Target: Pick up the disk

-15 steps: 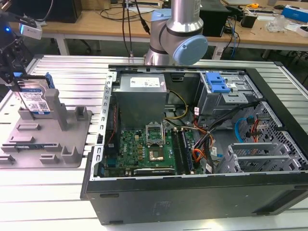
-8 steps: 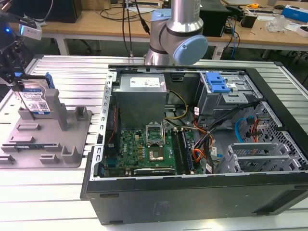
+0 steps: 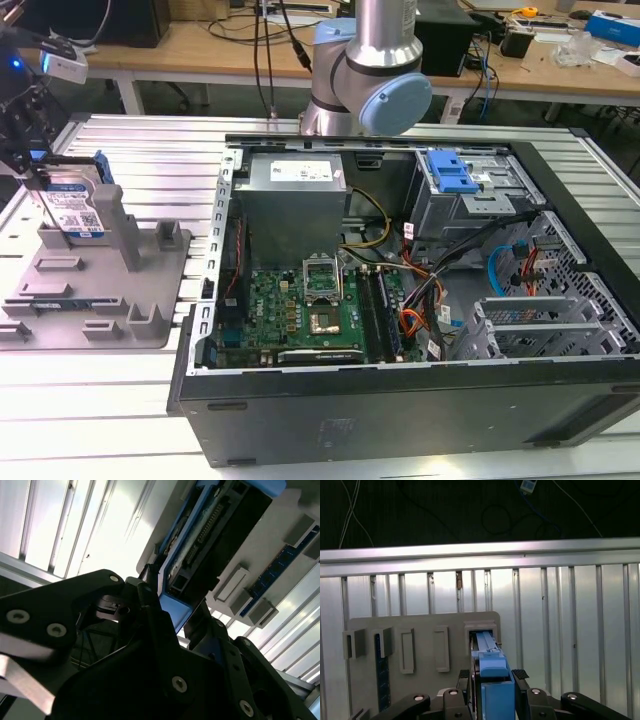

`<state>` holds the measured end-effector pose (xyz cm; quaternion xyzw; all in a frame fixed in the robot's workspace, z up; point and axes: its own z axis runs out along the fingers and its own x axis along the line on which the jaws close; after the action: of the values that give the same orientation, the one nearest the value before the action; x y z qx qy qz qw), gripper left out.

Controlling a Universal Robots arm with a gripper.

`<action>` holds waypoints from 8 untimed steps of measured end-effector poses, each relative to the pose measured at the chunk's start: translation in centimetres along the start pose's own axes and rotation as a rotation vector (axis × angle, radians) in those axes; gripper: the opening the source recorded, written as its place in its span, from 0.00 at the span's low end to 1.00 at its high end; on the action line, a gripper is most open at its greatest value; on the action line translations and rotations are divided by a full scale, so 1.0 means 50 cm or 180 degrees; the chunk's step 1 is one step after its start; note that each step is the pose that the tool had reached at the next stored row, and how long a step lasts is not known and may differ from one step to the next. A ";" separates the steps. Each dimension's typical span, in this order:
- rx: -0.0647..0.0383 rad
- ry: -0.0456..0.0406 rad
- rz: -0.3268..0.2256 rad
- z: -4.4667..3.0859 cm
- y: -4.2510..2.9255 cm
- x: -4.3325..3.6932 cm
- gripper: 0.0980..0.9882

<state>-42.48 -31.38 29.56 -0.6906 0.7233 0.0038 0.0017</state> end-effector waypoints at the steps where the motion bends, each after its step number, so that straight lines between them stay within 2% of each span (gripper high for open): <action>1: 0.0000 0.0000 0.0000 0.000 0.000 0.000 0.40; 8: 0.0000 0.0000 0.0000 0.003 0.000 0.001 0.40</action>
<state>-42.47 -31.41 29.43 -0.6906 0.7233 0.0038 0.0017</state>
